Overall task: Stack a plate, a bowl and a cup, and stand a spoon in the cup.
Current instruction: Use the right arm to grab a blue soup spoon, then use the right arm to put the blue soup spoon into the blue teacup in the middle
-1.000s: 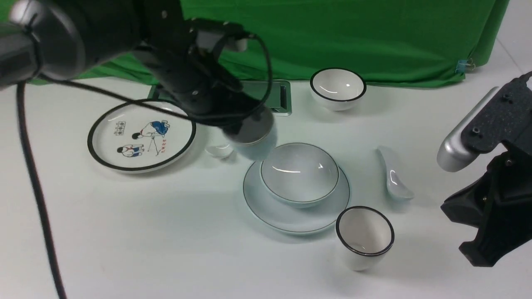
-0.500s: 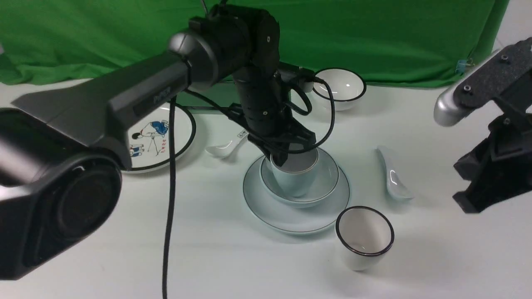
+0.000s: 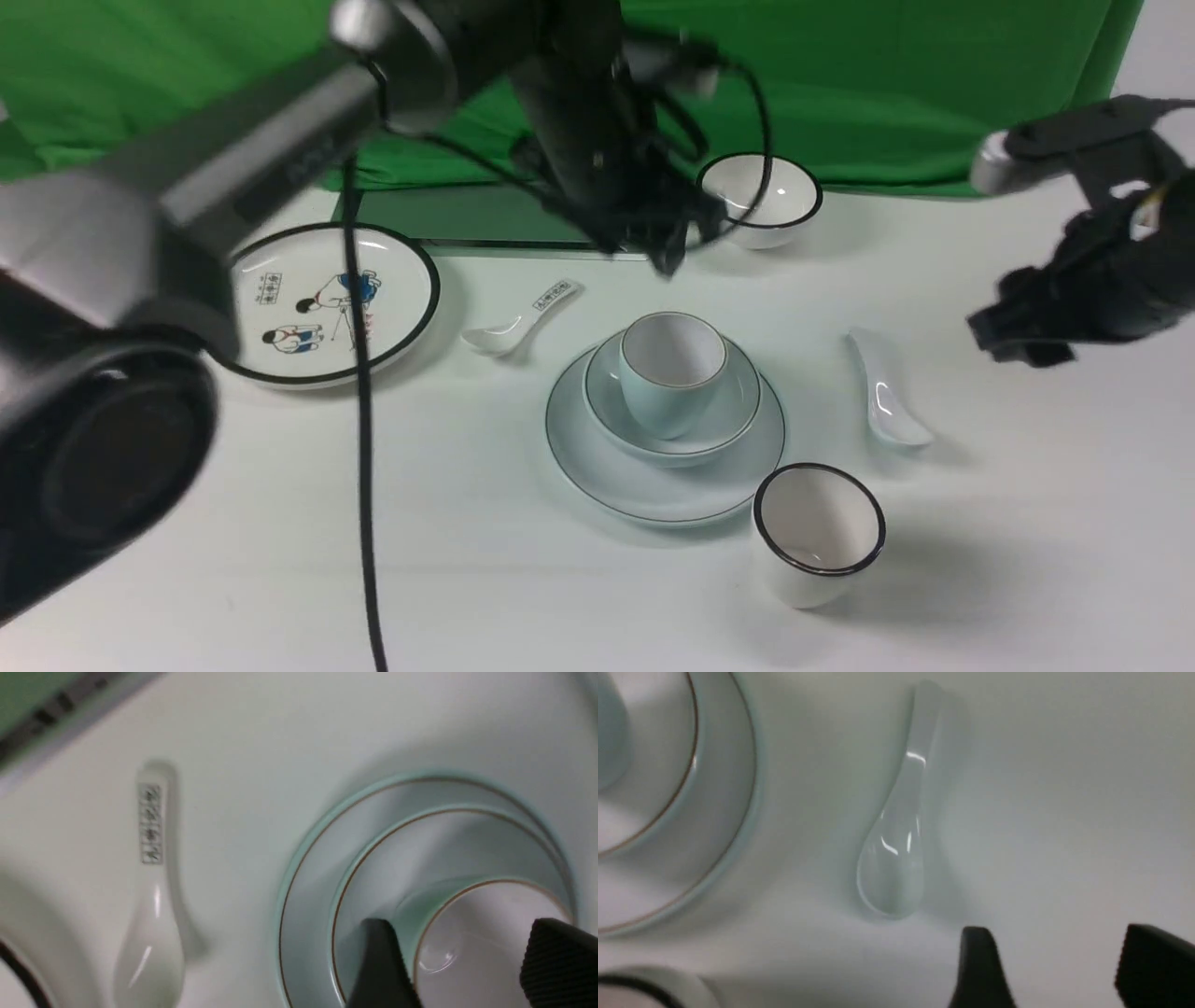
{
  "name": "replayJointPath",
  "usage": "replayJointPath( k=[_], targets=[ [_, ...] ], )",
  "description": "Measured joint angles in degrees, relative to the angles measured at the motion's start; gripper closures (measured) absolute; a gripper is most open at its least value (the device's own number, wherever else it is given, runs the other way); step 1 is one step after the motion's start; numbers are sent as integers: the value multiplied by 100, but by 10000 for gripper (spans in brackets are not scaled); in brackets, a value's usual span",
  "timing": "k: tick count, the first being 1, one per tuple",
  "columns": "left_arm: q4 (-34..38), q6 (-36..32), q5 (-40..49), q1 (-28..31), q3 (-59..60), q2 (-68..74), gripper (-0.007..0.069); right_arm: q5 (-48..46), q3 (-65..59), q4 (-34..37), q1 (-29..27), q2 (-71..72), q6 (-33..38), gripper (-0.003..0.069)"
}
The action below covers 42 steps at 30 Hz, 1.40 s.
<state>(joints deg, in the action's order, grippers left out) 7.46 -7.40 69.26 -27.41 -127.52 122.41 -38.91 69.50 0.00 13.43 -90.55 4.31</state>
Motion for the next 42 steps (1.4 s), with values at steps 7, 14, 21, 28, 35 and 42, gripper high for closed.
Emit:
replayJointPath(
  k=[7, 14, 21, 28, 35, 42],
  targets=[
    [-706, 152, -12, 0, 383, -1715, 304, 329, 1123, 265, 0, -1658, -5, 108],
    [-1090, 309, -504, 0, 3018, -3441, 592, 533, 1872, 715, 0, -2920, -5, 109],
    [-1101, 629, -1765, 0, 5387, -4607, 662, 390, 2065, 728, 0, -3222, 77, 449],
    [-1127, 999, -2624, 0, 6741, -5324, 661, -218, 2224, 788, -10, -2442, 530, 489],
    [-1152, 1295, -3210, 0, 7776, -6014, 661, 2200, 499, 2526, 75, -236, 1852, 489],
    [-1177, 1499, -3908, 0, 8380, -6480, 661, 5946, -1494, 3782, 1326, 408, 2271, 489]
  ],
)
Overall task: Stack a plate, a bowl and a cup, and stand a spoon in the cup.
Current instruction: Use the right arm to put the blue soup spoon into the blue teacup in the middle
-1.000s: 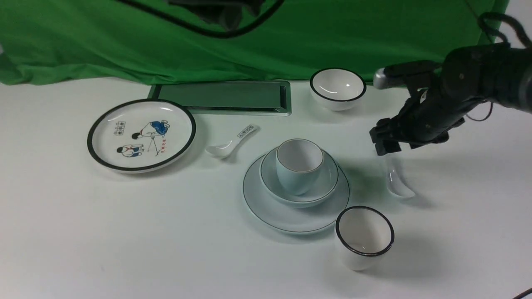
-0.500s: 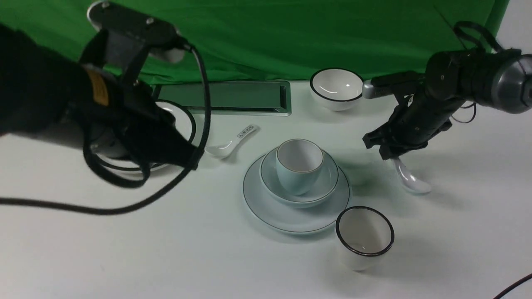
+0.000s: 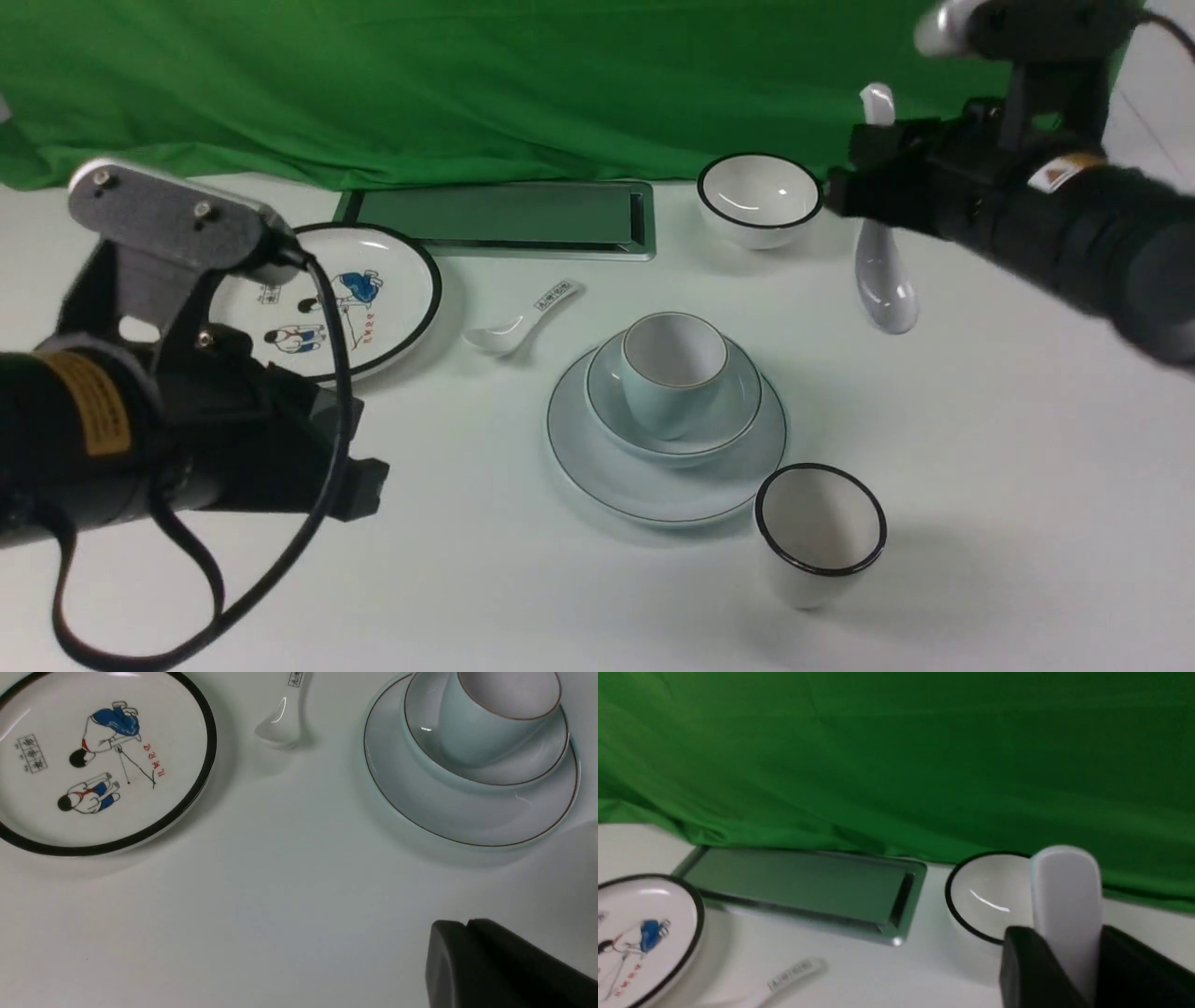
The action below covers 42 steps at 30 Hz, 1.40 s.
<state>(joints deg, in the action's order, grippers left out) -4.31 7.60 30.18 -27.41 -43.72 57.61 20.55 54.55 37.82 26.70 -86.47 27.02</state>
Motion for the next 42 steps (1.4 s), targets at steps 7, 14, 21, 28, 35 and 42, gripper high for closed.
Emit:
replayJointPath(
  k=[7, 14, 21, 28, 35, 42],
  targets=[
    [5, 0, -66, 0, 43, -43, 661, 2143, -122, -1230, 1270, -942, -360, 489],
    [5, 0, -44, 0, 64, -60, 661, 3351, -43, -1408, 1365, -1750, -471, 489],
    [5, 0, 167, 0, 64, -78, 661, 3739, -17, -1415, 1365, -2215, -755, 489],
    [-10, 0, 309, 0, 70, -214, 657, 3803, -17, -1415, 1365, -2591, -912, 488],
    [-120, 0, 768, 0, 219, -1435, 656, 3378, -17, -1410, 1365, -2121, -920, 281],
    [-433, 0, 1223, 0, 1090, -3297, 656, 508, -17, -1410, 1370, -11, -735, 482]
  ],
)
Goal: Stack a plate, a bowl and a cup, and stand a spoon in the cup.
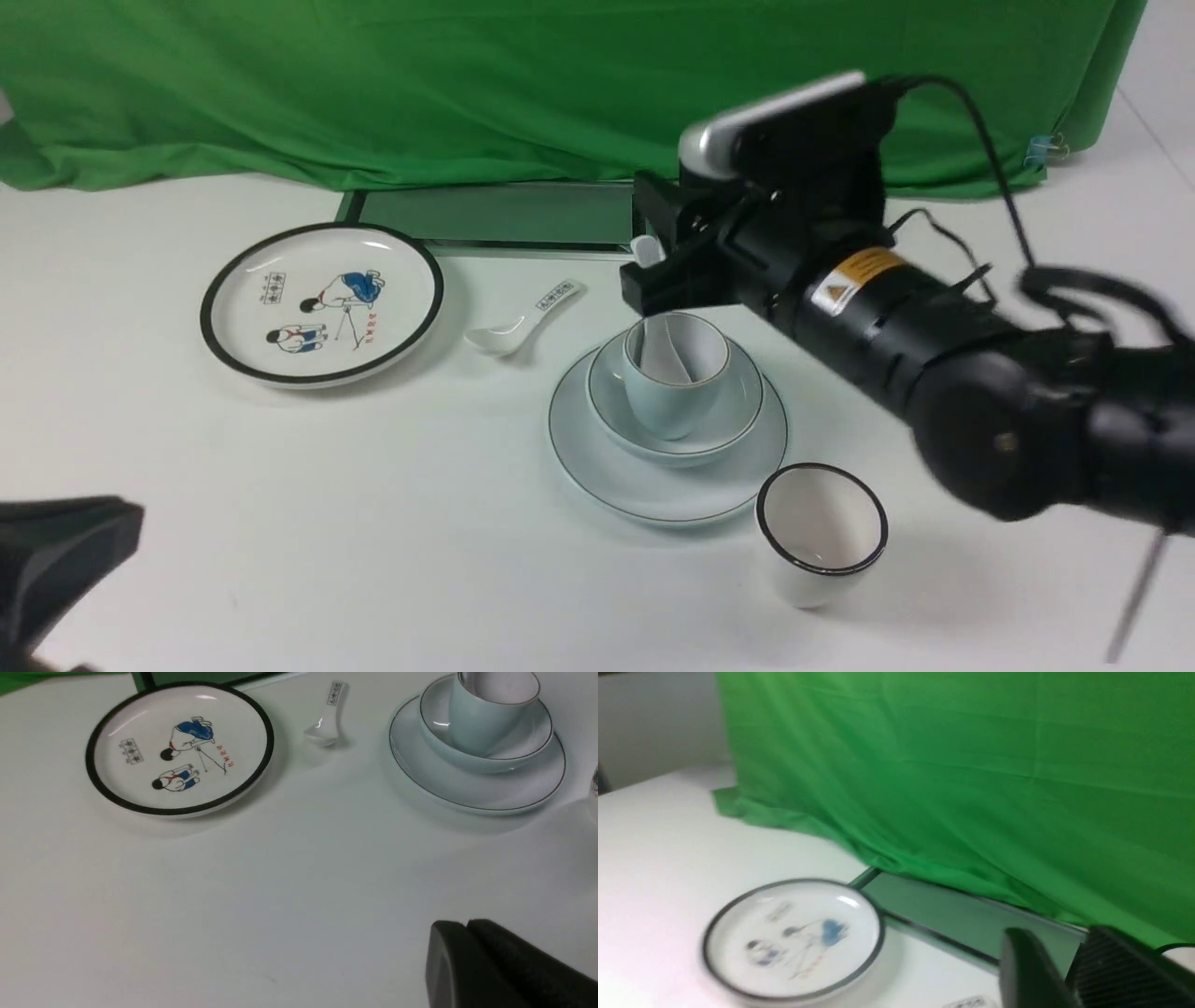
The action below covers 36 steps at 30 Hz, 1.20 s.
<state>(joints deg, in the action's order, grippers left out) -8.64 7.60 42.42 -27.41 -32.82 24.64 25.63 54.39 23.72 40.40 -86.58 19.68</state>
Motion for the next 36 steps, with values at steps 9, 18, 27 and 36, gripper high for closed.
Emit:
replayJointPath(
  k=[9, 18, 27, 36],
  targets=[
    [-184, 0, 57, 0, 286, -1595, 656, -2415, -360, 1, 0, 2412, 345, 649],
    [-194, 0, 57, 0, 291, -1793, 656, -2663, -1524, -5, 0, 4357, 444, 645],
    [-194, 0, 57, 0, 291, -1793, 656, -2736, -1736, -5, 0, 4937, 439, 623],
    [-194, 0, 57, 0, 291, -1793, 656, -2806, -1757, -5, 0, 4937, 421, 619]
  ],
)
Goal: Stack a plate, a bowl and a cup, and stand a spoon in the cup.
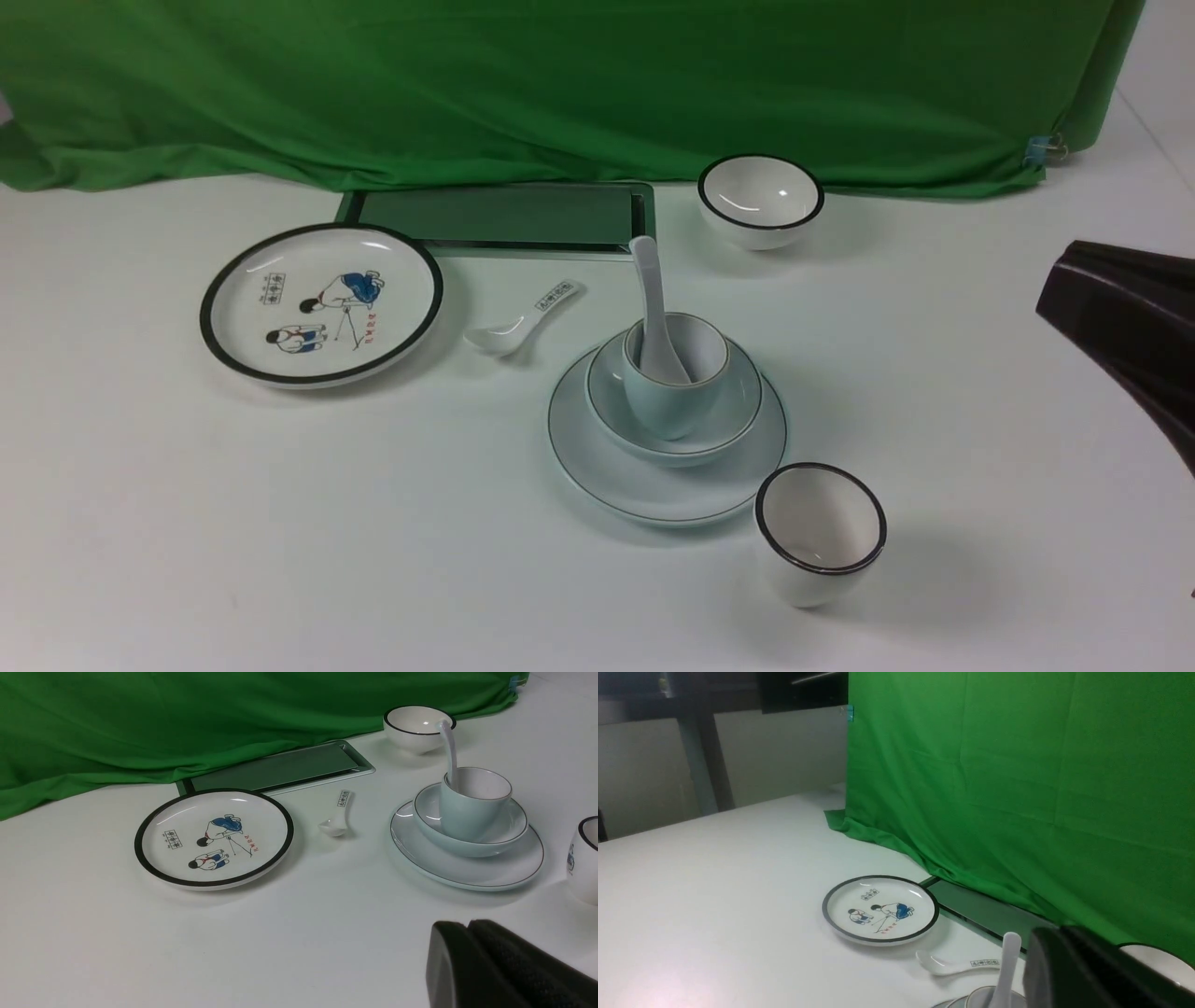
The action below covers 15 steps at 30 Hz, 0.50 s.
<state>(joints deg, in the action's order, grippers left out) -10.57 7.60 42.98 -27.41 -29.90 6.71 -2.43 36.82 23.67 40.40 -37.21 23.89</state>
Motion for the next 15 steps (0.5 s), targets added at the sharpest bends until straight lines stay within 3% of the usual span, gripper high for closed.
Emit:
replayJointPath(
  k=[4, 7, 9, 11, 14, 15],
  targets=[
    [0, 0, 0, 0, 0, 0, 656, 243, -458, -26, 0, 170, -30, 649],
    [0, 0, 0, 0, 0, 0, 656, 770, -1203, -463, -136, 523, -484, 648],
    [0, 0, 0, 0, 0, 0, 656, 1222, -1955, -968, -563, 931, -1151, 648],
    [0, 0, 0, 0, 0, 0, 656, 1293, -2269, -1129, -761, 1080, -1346, 648],
    [-2, 0, 0, 0, 0, 0, 656, 1361, -3263, -1815, -1960, 1816, -2047, 648],
    [-2, 0, 0, 0, 0, 0, 656, 1338, -3347, -1921, -2029, 1856, -2098, 648]
  ],
)
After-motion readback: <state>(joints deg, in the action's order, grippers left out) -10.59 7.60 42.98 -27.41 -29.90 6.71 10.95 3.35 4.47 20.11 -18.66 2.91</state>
